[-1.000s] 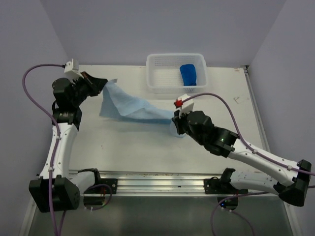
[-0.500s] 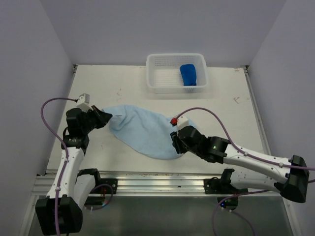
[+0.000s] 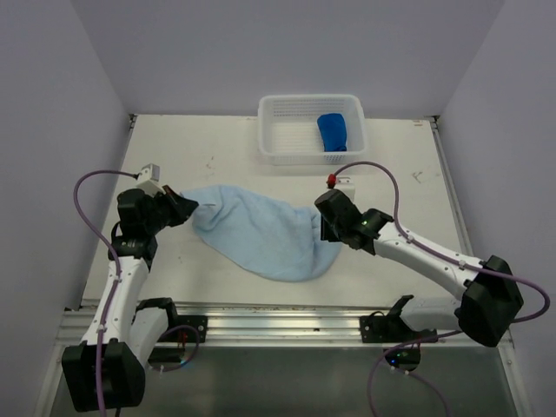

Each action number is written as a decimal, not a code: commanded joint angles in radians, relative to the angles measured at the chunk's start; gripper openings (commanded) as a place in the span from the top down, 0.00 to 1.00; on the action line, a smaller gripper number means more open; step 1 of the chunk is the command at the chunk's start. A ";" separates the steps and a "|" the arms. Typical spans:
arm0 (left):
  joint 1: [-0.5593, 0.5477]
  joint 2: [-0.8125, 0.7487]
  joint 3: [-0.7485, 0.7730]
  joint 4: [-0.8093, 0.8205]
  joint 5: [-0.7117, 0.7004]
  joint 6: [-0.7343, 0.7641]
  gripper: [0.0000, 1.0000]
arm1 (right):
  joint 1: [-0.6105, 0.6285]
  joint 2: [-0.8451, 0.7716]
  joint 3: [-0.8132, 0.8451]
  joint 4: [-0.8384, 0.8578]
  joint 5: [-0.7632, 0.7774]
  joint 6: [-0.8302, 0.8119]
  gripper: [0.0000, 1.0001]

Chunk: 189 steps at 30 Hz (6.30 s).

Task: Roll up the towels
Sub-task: Flatten the towel

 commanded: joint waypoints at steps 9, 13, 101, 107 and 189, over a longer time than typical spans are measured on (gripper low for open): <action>-0.005 0.025 0.022 0.036 0.047 0.036 1.00 | -0.070 0.242 0.112 0.019 -0.077 0.097 0.49; -0.003 0.022 0.016 0.033 0.053 0.039 1.00 | -0.074 0.340 0.148 0.009 -0.018 0.091 0.48; 0.015 0.005 -0.013 0.052 0.038 0.025 1.00 | -0.360 0.365 0.154 -0.057 -0.095 0.096 0.77; 0.017 0.005 -0.009 0.052 0.043 0.025 1.00 | -0.361 0.299 0.161 -0.086 -0.070 0.089 1.00; 0.086 0.236 0.163 0.311 -0.296 -0.318 1.00 | -0.832 0.268 0.468 0.108 -0.379 0.192 1.00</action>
